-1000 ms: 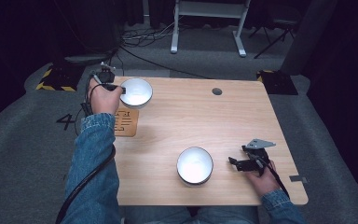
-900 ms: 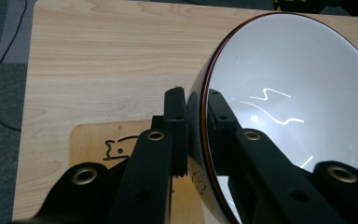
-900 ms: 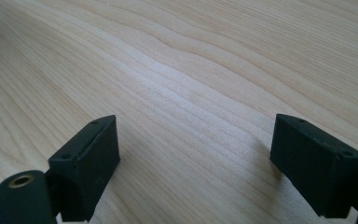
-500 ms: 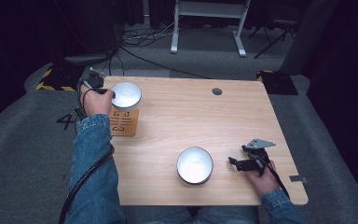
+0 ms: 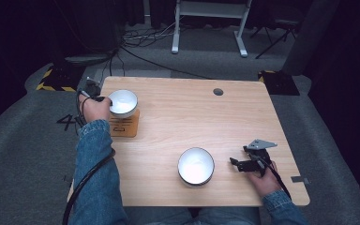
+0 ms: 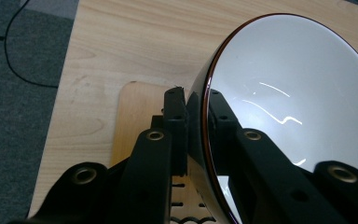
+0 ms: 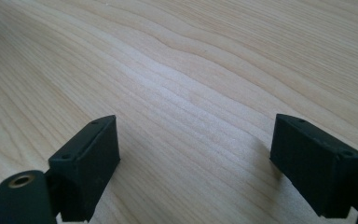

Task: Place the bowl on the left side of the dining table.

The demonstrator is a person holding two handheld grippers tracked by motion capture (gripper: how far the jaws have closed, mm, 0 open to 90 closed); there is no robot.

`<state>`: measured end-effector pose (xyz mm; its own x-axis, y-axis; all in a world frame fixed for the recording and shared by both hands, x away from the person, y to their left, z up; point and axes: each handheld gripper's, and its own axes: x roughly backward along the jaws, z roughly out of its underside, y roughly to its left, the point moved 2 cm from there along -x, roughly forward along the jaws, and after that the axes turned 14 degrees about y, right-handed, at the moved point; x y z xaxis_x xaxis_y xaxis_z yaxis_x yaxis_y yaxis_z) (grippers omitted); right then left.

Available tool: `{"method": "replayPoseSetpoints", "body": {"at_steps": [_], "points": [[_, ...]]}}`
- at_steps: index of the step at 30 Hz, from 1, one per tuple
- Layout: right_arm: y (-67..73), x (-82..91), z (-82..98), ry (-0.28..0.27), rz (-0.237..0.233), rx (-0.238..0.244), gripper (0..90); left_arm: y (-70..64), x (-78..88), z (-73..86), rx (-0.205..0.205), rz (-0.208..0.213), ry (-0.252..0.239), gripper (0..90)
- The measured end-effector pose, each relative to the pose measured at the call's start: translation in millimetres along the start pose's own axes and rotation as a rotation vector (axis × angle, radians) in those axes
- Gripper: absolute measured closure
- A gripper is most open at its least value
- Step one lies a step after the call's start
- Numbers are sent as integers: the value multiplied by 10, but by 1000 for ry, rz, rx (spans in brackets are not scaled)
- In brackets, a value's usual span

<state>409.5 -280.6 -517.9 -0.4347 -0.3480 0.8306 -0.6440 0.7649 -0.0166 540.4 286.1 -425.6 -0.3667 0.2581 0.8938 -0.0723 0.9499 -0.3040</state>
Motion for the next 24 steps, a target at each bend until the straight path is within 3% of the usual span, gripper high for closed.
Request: {"method": "replayPoseSetpoints", "body": {"at_steps": [7,16,21,24], "points": [[-3,1,1,1,1,4,155,138,-73,80,30,2,19,813],[0,0,0,0,0,1,155,221,-220,141,59,30,31,813],[0,0,0,0,0,0,155,252,-274,160,60,1,32,812],[5,1,-1,1,-2,-5,155,261,-273,165,60,7,39,812]]}}
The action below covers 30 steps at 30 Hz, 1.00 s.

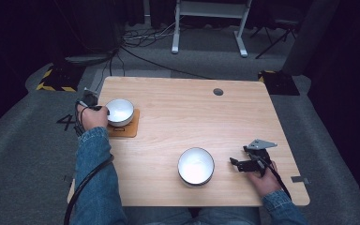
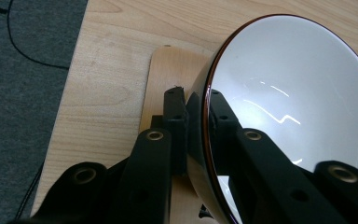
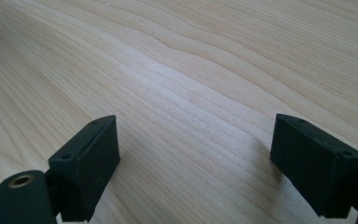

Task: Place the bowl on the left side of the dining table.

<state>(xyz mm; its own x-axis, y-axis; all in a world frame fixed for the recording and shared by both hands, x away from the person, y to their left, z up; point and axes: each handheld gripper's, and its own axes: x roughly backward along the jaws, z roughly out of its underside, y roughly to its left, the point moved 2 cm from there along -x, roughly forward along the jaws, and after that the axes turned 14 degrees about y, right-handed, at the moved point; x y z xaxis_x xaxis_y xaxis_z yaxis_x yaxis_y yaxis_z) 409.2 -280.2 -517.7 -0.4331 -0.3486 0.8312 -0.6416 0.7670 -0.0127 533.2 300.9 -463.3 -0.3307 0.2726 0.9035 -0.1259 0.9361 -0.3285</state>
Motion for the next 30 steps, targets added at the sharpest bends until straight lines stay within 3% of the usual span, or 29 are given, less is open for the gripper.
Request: {"method": "replayPoseSetpoints", "body": {"at_steps": [8,12,16,21,30], "points": [[0,0,0,0,0,1,155,20,-7,-1,-5,-17,-6,815],[-5,-1,1,-1,2,6,155,6,-12,-3,-43,-71,-28,813],[-2,0,1,0,1,2,155,-76,72,-65,-101,-120,-108,600],[0,0,1,0,0,0,155,-248,234,-122,-132,-99,-195,474],[3,1,0,0,0,-2,155,-535,494,-93,-256,-62,-225,437]]}}
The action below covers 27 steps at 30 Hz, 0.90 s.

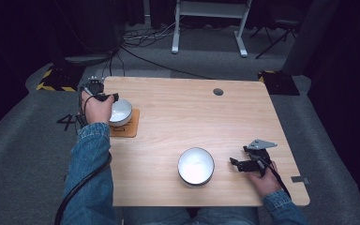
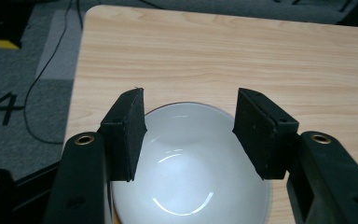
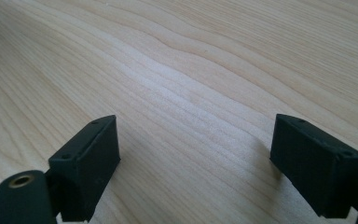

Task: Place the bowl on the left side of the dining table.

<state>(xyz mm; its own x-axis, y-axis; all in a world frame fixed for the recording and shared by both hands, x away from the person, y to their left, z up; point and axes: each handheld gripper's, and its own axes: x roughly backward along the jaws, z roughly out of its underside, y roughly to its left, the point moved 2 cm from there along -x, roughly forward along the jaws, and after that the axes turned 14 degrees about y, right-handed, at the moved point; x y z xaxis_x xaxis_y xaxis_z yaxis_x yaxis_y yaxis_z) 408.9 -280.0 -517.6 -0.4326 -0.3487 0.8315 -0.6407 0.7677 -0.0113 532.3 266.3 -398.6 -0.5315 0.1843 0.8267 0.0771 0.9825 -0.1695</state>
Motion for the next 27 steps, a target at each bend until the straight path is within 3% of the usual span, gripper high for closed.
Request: {"method": "replayPoseSetpoints", "body": {"at_steps": [7,15,27], "points": [[0,1,1,0,0,1,156,-210,227,12,-86,46,-25,429],[0,0,1,0,0,1,156,-431,486,164,-201,113,-41,425],[0,1,1,0,-1,0,156,-643,769,419,-292,153,-63,424]]}}
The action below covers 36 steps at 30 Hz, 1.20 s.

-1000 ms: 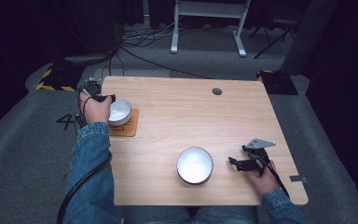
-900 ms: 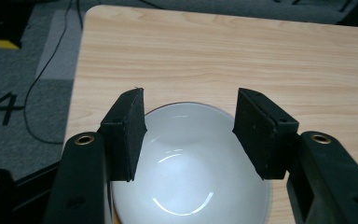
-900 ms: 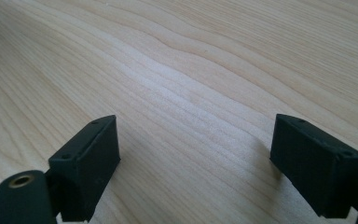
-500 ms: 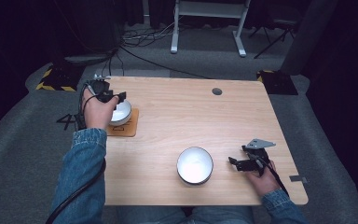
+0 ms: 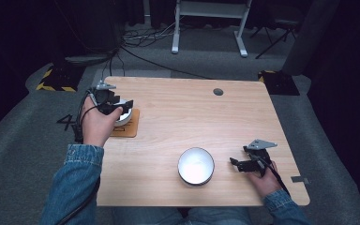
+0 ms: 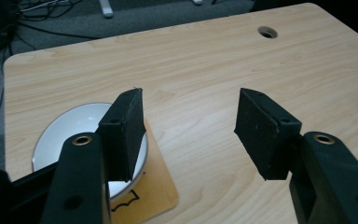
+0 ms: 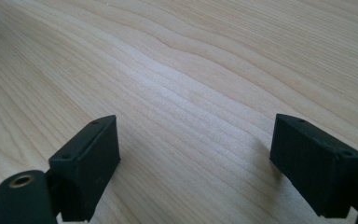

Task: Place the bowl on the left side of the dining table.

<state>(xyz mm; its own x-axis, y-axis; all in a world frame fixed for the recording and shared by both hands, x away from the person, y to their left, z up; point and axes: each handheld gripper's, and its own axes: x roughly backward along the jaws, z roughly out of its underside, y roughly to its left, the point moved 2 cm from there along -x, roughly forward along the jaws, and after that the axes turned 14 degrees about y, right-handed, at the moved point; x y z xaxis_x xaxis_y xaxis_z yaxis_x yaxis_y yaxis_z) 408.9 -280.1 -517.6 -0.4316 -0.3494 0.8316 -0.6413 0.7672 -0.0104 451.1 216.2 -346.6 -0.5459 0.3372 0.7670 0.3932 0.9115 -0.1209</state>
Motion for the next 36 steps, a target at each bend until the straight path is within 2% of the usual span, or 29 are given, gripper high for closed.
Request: {"method": "replayPoseSetpoints", "body": {"at_steps": [3,6,17,22,23,27,36], "points": [[-1,0,0,0,0,1,156,-91,37,41,-32,15,6,424],[0,0,0,0,0,1,156,-189,48,81,-75,8,19,421],[0,0,0,0,0,0,156,-560,130,276,-189,94,56,418],[0,0,0,0,0,0,156,-650,159,362,-226,113,64,419],[0,0,0,0,0,1,157,-668,158,382,-222,120,61,419],[0,0,0,0,0,1,157,-714,158,480,-256,143,77,418],[0,0,0,0,1,1,156,-735,126,694,-256,178,59,416]]}}
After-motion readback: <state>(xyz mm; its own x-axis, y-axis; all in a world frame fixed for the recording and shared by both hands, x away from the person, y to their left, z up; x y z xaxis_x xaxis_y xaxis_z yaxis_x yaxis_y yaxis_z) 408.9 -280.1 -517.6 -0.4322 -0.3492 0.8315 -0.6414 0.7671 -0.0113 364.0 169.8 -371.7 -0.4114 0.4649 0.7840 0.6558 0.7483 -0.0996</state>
